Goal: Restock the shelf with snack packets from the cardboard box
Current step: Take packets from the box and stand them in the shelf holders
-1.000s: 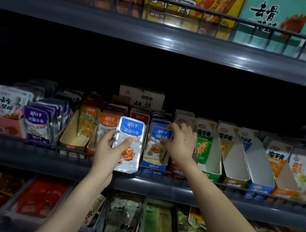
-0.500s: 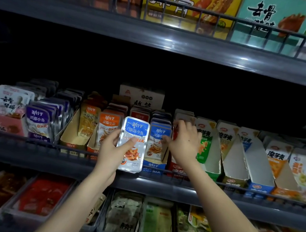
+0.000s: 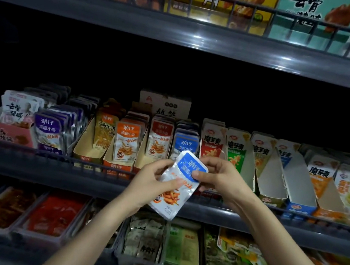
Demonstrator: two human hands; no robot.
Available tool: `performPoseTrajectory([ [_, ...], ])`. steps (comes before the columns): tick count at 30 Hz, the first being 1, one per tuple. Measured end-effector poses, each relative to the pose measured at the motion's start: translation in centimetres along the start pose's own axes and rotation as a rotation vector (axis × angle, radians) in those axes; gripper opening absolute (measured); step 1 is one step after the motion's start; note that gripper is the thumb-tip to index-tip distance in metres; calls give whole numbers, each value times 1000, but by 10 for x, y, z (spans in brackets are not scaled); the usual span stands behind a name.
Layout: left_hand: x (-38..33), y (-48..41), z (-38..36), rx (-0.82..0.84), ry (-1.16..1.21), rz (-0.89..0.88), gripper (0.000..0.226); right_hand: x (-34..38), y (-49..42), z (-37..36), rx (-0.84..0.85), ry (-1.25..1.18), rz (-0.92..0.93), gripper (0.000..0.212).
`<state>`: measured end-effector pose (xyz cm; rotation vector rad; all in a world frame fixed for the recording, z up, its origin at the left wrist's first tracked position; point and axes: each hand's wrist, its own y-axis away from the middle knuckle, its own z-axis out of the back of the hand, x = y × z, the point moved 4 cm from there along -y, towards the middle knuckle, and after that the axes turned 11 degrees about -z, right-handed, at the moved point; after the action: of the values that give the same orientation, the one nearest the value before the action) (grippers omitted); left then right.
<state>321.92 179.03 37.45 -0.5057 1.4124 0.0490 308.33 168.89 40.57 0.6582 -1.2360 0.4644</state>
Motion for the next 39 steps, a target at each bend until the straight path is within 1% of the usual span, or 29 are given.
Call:
performPoseTrajectory([
  [2, 2, 0, 2, -20, -64, -6, 41, 0, 3, 13, -78, -2, 9, 11],
  [3, 5, -1, 7, -59, -133, -16, 43, 3, 4, 20, -126, -11, 29, 10],
  [4, 9, -2, 15, -118, -263, -35, 43, 8, 4, 27, -179, -13, 63, 9],
  [6, 14, -2, 34, -269, -639, -79, 42, 19, 2, 37, -278, 18, 160, 9],
  [7, 16, -1, 41, -339, -802, -79, 43, 24, -2, 39, -317, 35, 200, 11],
  [8, 18, 0, 47, -393, -909, -60, 45, 28, -7, 39, -351, 62, 231, 12],
  [10, 24, 0, 52, -438, -1013, -13, 49, 32, -21, 37, -431, 190, 276, 12],
  [12, 30, -1, 51, -438, -1078, 6, 53, 33, -34, 30, -496, 357, 303, 15],
  [16, 38, -5, 46, -454, -1165, 53, 56, 31, -50, 6, -609, 756, 345, 24],
  [19, 40, -7, 45, -478, -1154, 70, 54, 24, -64, -4, -644, 969, 297, 33],
  [21, 40, -7, 45, -494, -1139, 72, 53, 19, -71, -6, -641, 982, 275, 37],
  [26, 42, -6, 46, -507, -1116, 51, 53, 18, -76, -8, -697, 972, 335, 41],
  [31, 44, -5, 46, -520, -1103, 41, 53, 8, -72, -7, -698, 942, 353, 44],
  [34, 45, -6, 46, -518, -1101, 40, 53, 3, -69, -4, -735, 956, 344, 49],
  [39, 46, -6, 46, -520, -1105, 13, 50, 4, -69, -1, -709, 941, 314, 53],
])
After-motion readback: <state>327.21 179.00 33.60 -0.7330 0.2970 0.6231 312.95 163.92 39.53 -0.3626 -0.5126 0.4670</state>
